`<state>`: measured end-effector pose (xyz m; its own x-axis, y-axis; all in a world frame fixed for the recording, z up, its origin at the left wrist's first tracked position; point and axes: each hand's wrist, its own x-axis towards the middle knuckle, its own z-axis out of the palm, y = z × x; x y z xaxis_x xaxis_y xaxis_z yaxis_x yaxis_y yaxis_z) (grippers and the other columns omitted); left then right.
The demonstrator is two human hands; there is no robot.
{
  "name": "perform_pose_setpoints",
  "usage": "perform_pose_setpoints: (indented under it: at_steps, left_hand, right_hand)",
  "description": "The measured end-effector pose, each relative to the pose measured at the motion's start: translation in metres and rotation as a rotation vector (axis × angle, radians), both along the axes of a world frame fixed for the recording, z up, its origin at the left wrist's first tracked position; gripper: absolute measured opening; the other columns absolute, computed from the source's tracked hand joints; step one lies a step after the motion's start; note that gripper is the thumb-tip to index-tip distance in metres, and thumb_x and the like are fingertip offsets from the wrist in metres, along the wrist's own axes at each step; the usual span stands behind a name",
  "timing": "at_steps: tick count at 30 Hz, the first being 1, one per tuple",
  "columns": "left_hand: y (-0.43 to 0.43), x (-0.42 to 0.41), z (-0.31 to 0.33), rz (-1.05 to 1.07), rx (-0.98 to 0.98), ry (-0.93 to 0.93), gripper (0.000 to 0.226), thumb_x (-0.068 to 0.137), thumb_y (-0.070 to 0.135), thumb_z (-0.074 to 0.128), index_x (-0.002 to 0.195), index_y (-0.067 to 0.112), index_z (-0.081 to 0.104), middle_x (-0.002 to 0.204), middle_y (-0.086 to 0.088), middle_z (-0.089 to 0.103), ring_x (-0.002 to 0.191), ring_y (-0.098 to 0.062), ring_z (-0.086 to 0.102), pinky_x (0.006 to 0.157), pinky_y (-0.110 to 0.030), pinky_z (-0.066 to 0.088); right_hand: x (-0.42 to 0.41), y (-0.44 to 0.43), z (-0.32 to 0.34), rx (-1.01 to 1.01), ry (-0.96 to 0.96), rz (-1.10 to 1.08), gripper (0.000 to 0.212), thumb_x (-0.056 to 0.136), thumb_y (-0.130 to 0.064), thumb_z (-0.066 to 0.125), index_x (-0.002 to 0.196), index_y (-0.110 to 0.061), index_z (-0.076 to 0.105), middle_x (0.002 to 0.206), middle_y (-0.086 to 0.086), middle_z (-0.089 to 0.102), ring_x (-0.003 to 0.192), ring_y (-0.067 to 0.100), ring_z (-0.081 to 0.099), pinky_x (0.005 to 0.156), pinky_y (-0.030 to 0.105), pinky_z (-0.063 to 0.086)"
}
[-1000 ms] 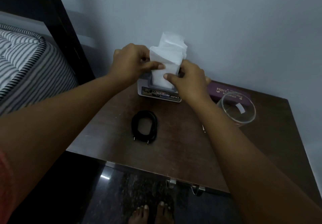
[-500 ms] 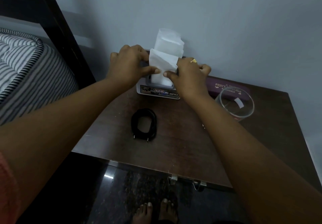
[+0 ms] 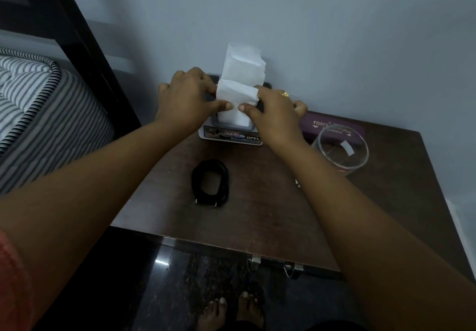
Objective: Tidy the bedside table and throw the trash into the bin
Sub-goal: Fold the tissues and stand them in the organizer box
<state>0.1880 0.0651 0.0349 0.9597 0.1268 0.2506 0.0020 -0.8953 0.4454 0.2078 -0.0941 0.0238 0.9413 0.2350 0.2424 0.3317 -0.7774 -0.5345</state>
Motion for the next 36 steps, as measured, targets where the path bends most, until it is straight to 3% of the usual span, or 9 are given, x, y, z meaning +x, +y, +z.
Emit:
perform_pose_setpoints:
  at_steps: [9,11,14,16,19,23,29,32,36]
  left_hand:
    - [0.005,0.0,-0.004,0.051,-0.141,-0.099,0.026,0.074,0.045,0.07,0.09,0.026,0.072,0.107,0.002,0.058,0.109,-0.022,0.048,0.08,-0.033,0.022]
    - [0.005,0.002,-0.007,0.04,-0.212,-0.12,0.022,0.075,0.047,0.069,0.088,0.029,0.07,0.105,0.004,0.058,0.108,-0.019,0.05,0.081,-0.034,0.028]
    - [0.007,0.006,-0.004,0.008,-0.495,-0.192,0.015,0.08,0.045,0.062,0.088,0.033,0.064,0.094,0.015,0.06,0.096,-0.011,0.057,0.086,-0.039,0.047]
    - [0.008,0.011,0.0,0.008,-0.583,-0.205,0.012,0.085,0.035,0.059,0.095,0.028,0.062,0.088,0.02,0.06,0.085,0.0,0.056,0.081,-0.026,0.049]
    - [0.008,0.021,0.002,-0.039,-0.516,-0.135,0.015,0.086,0.028,0.062,0.1,0.025,0.065,0.093,0.011,0.063,0.078,0.002,0.054,0.075,-0.016,0.047]
    - [0.001,0.026,0.003,-0.01,-0.409,-0.061,0.008,0.085,0.028,0.063,0.09,0.024,0.068,0.094,0.009,0.059,0.082,-0.012,0.055,0.086,-0.039,0.051]
    - [-0.002,0.024,-0.002,0.032,-0.507,-0.04,0.011,0.087,0.027,0.062,0.088,0.019,0.069,0.071,0.016,0.053,0.064,0.001,0.051,0.064,-0.019,0.044]
    - [0.003,0.02,0.0,0.043,-0.634,-0.027,0.013,0.084,0.03,0.065,0.09,0.02,0.071,0.082,0.008,0.064,0.078,-0.008,0.061,0.077,-0.026,0.053]
    - [0.012,-0.002,-0.012,0.193,-0.875,-0.114,0.027,0.09,0.026,0.057,0.113,0.014,0.064,0.109,-0.001,0.066,0.101,-0.013,0.061,0.093,-0.03,0.051]
  right_hand:
    - [0.005,0.003,-0.002,0.115,0.001,-0.023,0.014,0.084,-0.039,0.057,0.091,-0.027,0.061,0.088,-0.007,0.064,0.101,0.017,0.054,0.084,0.037,0.024]
    - [0.003,0.004,-0.003,0.259,0.005,-0.047,0.017,0.079,-0.038,0.063,0.093,-0.028,0.06,0.09,-0.009,0.064,0.097,0.017,0.057,0.091,0.043,0.036]
    - [0.001,0.005,-0.002,0.524,-0.005,-0.153,0.027,0.072,-0.03,0.072,0.091,-0.024,0.055,0.093,-0.01,0.058,0.091,0.012,0.058,0.085,0.047,0.048]
    - [0.002,0.004,-0.001,0.626,0.079,-0.175,0.022,0.073,-0.028,0.074,0.084,-0.026,0.054,0.085,-0.012,0.059,0.083,0.007,0.058,0.083,0.047,0.051]
    - [0.004,0.004,-0.002,0.634,0.138,-0.163,0.01,0.076,-0.028,0.071,0.077,-0.025,0.062,0.073,-0.015,0.061,0.075,0.005,0.058,0.08,0.045,0.054]
    - [0.004,0.004,-0.005,0.679,0.15,-0.189,0.008,0.079,-0.028,0.069,0.077,-0.026,0.062,0.074,-0.014,0.061,0.077,0.01,0.06,0.079,0.048,0.054]
    - [0.008,0.006,-0.007,0.679,0.133,-0.252,0.012,0.076,-0.03,0.071,0.074,-0.031,0.059,0.063,-0.018,0.054,0.07,0.006,0.056,0.083,0.049,0.051]
    - [0.005,0.005,-0.004,0.711,0.117,-0.209,0.012,0.078,-0.023,0.072,0.08,-0.023,0.059,0.072,-0.014,0.059,0.071,0.002,0.056,0.076,0.037,0.054]
    - [-0.012,-0.004,-0.009,0.78,0.067,-0.251,0.026,0.089,-0.028,0.06,0.11,-0.015,0.058,0.116,0.004,0.061,0.107,0.013,0.057,0.092,0.027,0.047]
